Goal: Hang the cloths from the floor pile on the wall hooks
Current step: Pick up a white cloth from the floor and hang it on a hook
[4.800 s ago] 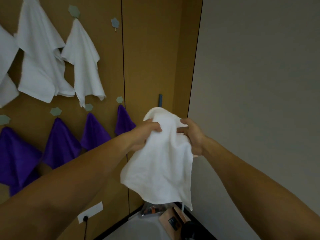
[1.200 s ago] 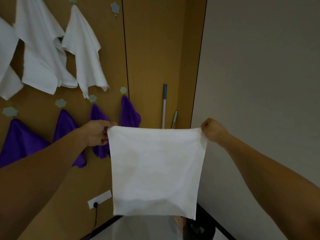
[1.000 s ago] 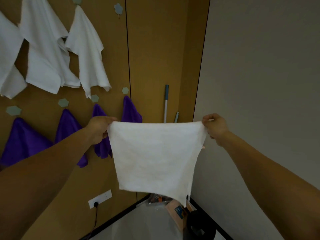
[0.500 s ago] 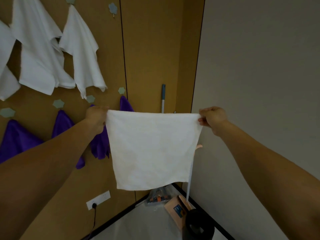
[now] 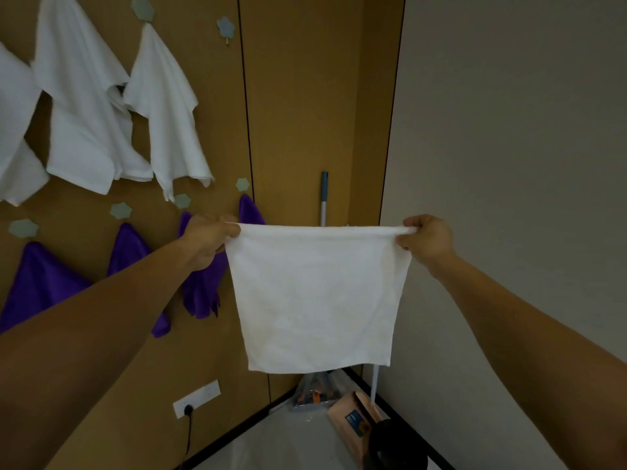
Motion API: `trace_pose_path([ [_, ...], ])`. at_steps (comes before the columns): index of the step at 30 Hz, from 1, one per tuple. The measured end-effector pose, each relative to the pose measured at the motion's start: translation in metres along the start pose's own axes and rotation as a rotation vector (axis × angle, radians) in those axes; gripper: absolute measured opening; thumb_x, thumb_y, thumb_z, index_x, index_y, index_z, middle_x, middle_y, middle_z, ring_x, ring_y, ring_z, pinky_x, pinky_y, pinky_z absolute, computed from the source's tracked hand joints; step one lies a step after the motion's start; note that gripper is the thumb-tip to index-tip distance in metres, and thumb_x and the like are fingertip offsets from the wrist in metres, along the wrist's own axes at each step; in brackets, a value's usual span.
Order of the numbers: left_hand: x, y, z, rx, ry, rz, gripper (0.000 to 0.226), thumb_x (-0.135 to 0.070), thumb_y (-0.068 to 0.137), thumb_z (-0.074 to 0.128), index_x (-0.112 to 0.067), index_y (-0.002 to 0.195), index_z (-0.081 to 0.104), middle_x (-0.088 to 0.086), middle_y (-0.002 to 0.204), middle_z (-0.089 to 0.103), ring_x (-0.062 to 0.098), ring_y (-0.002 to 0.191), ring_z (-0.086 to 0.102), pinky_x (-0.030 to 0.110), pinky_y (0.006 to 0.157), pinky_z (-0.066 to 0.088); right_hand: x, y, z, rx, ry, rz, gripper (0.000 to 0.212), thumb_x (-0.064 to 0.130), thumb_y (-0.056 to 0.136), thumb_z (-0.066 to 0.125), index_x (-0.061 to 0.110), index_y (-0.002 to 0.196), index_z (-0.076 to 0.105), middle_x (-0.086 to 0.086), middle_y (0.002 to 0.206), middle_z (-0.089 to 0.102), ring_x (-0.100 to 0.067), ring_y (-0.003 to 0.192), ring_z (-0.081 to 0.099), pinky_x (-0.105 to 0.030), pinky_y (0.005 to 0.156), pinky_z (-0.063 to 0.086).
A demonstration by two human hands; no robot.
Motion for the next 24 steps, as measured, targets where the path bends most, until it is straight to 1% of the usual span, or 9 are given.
trace_pose_path([
  [6, -0.004, -0.004, 0.016, -0.085, 0.175, 0.050, 0.036, 0.009, 0.080, 0.066, 0.008, 0.114, 0.057, 0.020, 0.112, 0.060, 0.032, 0.102, 0.058, 0.038, 0.091, 0.050, -0.008, 0.013, -0.012, -0.038, 0.096, 0.006, 0.045, -0.001, 0.080, 0.066, 0.011, 0.123, 0.064, -0.010, 0.122, 0.064, -0.028, 0.106, 0.064, -0.042, 0.096, 0.052],
  [9, -0.008, -0.008, 0.027, -0.172, 0.244, 0.123, 0.032, 0.006, 0.081, 0.067, 0.010, 0.111, 0.058, 0.024, 0.110, 0.061, 0.036, 0.106, 0.058, 0.035, 0.081, 0.049, -0.007, 0.020, -0.020, -0.069, 0.045, -0.042, 0.040, 0.004, 0.081, 0.068, 0.011, 0.120, 0.066, -0.009, 0.118, 0.067, -0.025, 0.102, 0.066, -0.040, 0.096, 0.052],
  [11, -0.013, -0.011, 0.034, -0.194, 0.285, 0.159, 0.024, 0.001, 0.083, 0.066, 0.009, 0.105, 0.060, 0.019, 0.096, 0.061, 0.036, 0.101, 0.059, 0.032, 0.073, 0.047, -0.007, 0.025, -0.027, -0.077, -0.045, -0.079, 0.035, 0.010, 0.082, 0.069, 0.012, 0.116, 0.069, -0.007, 0.113, 0.070, -0.025, 0.099, 0.066, -0.038, 0.092, 0.054],
  [13, -0.018, -0.012, 0.040, -0.189, 0.357, 0.186, 0.021, -0.004, 0.085, 0.067, 0.005, 0.103, 0.060, 0.010, 0.083, 0.056, 0.032, 0.092, 0.058, 0.030, 0.065, 0.044, -0.007, 0.030, -0.036, -0.084, -0.159, -0.094, 0.027, 0.019, 0.083, 0.067, 0.016, 0.109, 0.072, -0.005, 0.105, 0.071, -0.024, 0.092, 0.067, -0.035, 0.081, 0.055],
  [16, -0.023, -0.017, 0.051, -0.206, 0.424, 0.235, 0.014, -0.011, 0.086, 0.066, -0.007, 0.097, 0.058, 0.003, 0.079, 0.051, 0.022, 0.084, 0.053, 0.031, 0.066, 0.043, -0.008, 0.038, -0.043, -0.093, -0.249, -0.133, 0.018, 0.024, 0.082, 0.067, 0.017, 0.097, 0.073, -0.005, 0.089, 0.071, -0.023, 0.078, 0.066, -0.031, 0.068, 0.054],
  [18, -0.024, -0.018, 0.056, -0.264, 0.402, 0.287, 0.012, -0.011, 0.085, 0.064, -0.006, 0.080, 0.056, 0.004, 0.074, 0.051, 0.019, 0.075, 0.052, 0.027, 0.060, 0.042, -0.007, 0.044, -0.042, -0.092, -0.123, -0.139, 0.010, 0.019, 0.081, 0.068, 0.013, 0.088, 0.069, -0.003, 0.087, 0.067, -0.021, 0.078, 0.063, -0.031, 0.069, 0.052],
  [20, -0.025, -0.019, 0.062, -0.318, 0.322, 0.307, 0.023, -0.011, 0.086, 0.061, -0.012, 0.067, 0.049, 0.002, 0.069, 0.048, 0.014, 0.067, 0.047, 0.022, 0.057, 0.038, -0.006, 0.048, -0.038, -0.073, 0.133, -0.059, 0.010, 0.016, 0.079, 0.068, 0.013, 0.078, 0.059, 0.000, 0.084, 0.062, -0.020, 0.078, 0.058, -0.031, 0.070, 0.049],
  [22, -0.026, -0.019, 0.067, -0.354, 0.219, 0.283, 0.025, -0.012, 0.088, 0.058, -0.017, 0.066, 0.046, -0.001, 0.070, 0.046, 0.011, 0.064, 0.044, 0.022, 0.057, 0.036, -0.007, 0.050, -0.033, -0.070, 0.331, 0.029, 0.019, 0.014, 0.079, 0.067, 0.017, 0.071, 0.050, 0.001, 0.076, 0.056, -0.018, 0.071, 0.054, -0.030, 0.063, 0.047],
  [24, -0.025, -0.017, 0.071, -0.369, 0.113, 0.253, 0.021, -0.012, 0.088, 0.056, -0.021, 0.070, 0.047, -0.002, 0.073, 0.047, 0.010, 0.067, 0.044, 0.023, 0.059, 0.038, -0.006, 0.054, -0.025, -0.068, 0.419, 0.069, 0.015, 0.010, 0.081, 0.061, 0.018, 0.074, 0.050, 0.000, 0.076, 0.054, -0.018, 0.070, 0.052, -0.029, 0.059, 0.045],
])
Point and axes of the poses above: each hand's wrist, its own y-axis towards the middle knuckle, its own z-axis out of the palm, x = y × z, the point moved 3 cm from there along y, towards the middle knuckle
